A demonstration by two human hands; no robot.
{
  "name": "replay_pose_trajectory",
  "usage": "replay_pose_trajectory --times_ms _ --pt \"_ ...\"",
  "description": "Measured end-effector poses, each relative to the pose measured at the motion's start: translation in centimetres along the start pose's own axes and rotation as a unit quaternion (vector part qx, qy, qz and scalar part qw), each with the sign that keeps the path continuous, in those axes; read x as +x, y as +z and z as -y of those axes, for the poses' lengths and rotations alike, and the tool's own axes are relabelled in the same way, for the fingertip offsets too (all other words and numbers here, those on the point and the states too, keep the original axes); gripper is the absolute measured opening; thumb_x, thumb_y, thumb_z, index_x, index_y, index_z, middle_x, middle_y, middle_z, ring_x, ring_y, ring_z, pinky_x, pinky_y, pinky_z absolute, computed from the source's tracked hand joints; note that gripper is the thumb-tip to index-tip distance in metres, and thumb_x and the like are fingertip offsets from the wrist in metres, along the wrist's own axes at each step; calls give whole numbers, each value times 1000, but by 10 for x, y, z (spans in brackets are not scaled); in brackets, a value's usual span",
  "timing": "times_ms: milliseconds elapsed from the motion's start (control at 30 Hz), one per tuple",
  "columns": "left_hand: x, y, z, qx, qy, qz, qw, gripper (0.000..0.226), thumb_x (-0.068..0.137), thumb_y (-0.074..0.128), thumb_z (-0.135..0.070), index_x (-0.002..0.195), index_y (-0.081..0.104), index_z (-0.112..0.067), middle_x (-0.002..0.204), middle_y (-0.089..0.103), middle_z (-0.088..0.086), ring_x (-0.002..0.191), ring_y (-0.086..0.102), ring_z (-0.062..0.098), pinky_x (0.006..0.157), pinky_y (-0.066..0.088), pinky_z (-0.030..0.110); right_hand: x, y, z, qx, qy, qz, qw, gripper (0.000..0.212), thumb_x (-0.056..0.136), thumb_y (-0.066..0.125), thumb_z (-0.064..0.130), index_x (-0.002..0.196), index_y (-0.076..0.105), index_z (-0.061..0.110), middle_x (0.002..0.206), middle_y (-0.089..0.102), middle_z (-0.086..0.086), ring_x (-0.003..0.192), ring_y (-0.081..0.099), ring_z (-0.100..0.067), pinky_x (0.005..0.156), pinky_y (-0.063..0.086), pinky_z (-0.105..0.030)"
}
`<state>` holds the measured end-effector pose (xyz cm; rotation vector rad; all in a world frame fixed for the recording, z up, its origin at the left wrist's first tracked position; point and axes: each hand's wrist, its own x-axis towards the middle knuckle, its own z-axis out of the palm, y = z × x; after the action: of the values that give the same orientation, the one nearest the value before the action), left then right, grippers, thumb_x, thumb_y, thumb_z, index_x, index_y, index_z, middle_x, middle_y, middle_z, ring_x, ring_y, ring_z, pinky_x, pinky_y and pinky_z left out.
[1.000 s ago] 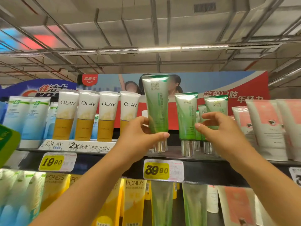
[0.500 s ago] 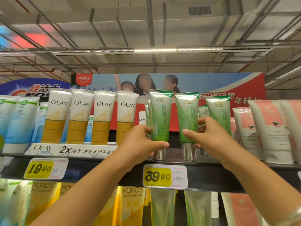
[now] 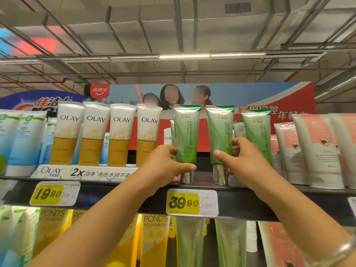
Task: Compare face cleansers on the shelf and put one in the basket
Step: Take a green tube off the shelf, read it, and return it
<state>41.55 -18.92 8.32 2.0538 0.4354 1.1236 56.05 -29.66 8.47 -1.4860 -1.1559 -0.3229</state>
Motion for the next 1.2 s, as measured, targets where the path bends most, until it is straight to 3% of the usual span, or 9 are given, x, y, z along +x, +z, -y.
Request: replay_pose_trajectory --times_ms 133,300,367,467,533,633,767,900,1200 --pt "-4 2 -1 33 5 -16 999 45 75 76 -22 115 58 -15 93 68 -2 83 65 8 61 55 17 -2 0 1 20 -4 -6 1000 46 85 68 29 123 47 13 107 60 -1 97 59 -18 87 51 -40" --pt "-12 2 -5 72 14 -75 994 53 70 80 -29 115 57 -13 101 69 3 93 66 16 84 56 39 -10 -5 7 75 -43 -54 995 34 84 69 24 112 49 20 113 60 -3 98 58 -18 89 50 -43" --pt "-18 0 -8 102 32 -130 986 52 72 78 -33 115 57 -13 101 66 4 93 63 17 85 54 39 -17 -10 11 114 -60 -67 989 33 84 68 24 110 48 24 112 60 1 101 57 -15 91 49 -45" --pt "-33 -2 -15 132 88 -201 967 42 77 73 -34 112 57 -17 102 62 -1 87 59 10 75 52 27 -31 -17 18 163 -80 -70 981 35 84 67 25 115 50 23 113 61 5 104 58 -13 92 50 -46" --pt "-50 1 -20 99 113 -202 968 36 79 72 -32 109 58 -21 103 61 -5 86 59 4 72 50 23 -42 -21 23 183 -96 -64 976 36 83 68 25 116 52 21 110 63 6 103 60 -10 93 50 -46" --pt "-83 15 -23 -3 110 -164 980 25 77 72 -33 99 62 -26 100 65 -7 90 63 5 79 56 33 -63 -26 29 208 -113 -41 971 33 82 68 27 112 55 25 107 65 9 103 61 -7 92 50 -45" --pt "-131 38 -19 -108 78 -127 983 38 61 69 -49 94 67 -30 94 70 -9 92 67 5 82 56 30 -99 -33 26 251 -104 -5 962 34 75 70 37 106 58 29 100 69 11 98 64 -7 91 51 -44" --pt "-174 64 -8 -217 47 -104 969 45 55 70 -43 95 68 -24 92 73 -5 90 69 9 77 57 25 -138 -38 14 303 -61 26 951 46 61 68 45 102 59 27 96 72 7 93 67 -12 88 53 -45" --pt "-257 125 11 -339 -91 -94 932 36 47 74 -31 82 74 -21 78 71 -2 72 68 8 63 56 22 -226 -48 -26 400 67 95 909 54 56 72 36 105 60 16 93 74 2 82 71 -14 69 57 -24"
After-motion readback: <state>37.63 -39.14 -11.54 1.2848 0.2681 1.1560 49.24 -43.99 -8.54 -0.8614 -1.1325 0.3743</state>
